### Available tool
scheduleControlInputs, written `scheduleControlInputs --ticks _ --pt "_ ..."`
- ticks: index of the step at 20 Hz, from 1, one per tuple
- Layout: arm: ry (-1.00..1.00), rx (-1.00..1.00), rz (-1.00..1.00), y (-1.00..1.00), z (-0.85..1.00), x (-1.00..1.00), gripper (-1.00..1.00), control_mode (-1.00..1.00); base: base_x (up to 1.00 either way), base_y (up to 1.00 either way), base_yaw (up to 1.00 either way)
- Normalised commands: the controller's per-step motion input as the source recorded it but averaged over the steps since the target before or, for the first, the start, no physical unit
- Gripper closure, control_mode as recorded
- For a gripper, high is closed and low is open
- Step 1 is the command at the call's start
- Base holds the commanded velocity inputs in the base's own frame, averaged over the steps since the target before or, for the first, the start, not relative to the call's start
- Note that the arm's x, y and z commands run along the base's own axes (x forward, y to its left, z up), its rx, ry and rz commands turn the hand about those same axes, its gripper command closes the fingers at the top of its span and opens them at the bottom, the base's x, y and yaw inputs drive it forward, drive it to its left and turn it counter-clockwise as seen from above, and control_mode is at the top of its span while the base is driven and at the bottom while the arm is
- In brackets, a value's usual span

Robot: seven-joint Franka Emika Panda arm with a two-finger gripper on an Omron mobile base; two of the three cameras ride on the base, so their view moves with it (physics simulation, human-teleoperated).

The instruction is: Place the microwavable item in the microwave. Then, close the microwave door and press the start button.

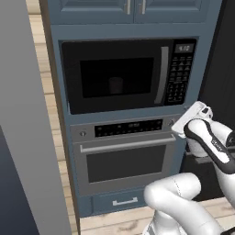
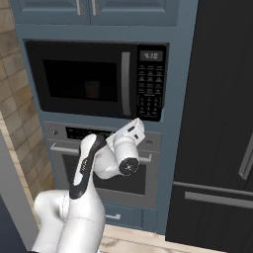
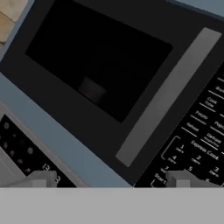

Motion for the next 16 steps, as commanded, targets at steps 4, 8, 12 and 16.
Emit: scheduleControlInputs --ticks 4,8,12,16 --pt "0.0 0.07 0.02 0.0 0.0 0.55 -1.0 -1.0 0.0 0.0 0.0" --pt "0.07 0.03 0.0 0.0 0.0 0.43 -1.0 -1.0 0.0 0.0 0.0" --pt "0.05 0.01 0.0 0.0 -0.01 0.39 -1.0 -1.0 0.0 0.0 0.0" --pt "0.01 0.02 0.0 0.0 -0.02 0.37 -1.0 -1.0 0.0 0.0 0.0"
